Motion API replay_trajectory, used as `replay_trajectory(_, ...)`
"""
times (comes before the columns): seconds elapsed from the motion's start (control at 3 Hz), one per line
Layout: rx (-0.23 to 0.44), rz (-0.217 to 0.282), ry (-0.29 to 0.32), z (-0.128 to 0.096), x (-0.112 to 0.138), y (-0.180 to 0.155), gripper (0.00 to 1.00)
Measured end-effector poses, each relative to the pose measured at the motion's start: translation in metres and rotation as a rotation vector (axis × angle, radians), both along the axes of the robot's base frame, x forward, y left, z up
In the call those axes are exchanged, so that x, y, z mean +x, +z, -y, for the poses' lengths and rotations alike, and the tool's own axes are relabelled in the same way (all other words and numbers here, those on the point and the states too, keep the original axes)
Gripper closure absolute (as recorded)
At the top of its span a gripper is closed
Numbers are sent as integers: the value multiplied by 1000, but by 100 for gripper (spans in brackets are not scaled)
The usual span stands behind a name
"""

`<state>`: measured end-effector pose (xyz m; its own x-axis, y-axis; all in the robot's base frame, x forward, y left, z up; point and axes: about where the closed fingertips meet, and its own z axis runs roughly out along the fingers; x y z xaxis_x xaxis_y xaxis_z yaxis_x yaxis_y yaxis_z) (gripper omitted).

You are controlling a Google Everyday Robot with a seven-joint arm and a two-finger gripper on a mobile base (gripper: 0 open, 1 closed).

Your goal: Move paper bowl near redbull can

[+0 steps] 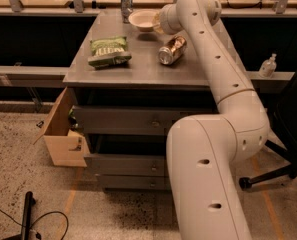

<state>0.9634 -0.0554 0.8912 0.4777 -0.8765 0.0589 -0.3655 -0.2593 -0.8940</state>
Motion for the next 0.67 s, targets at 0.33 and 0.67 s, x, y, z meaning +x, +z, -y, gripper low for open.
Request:
replay_trajectory(0.33,-1,6,7,-17,6,-2,28)
replay_trajectory(0.67,-1,15,22,-29,8,-1,5)
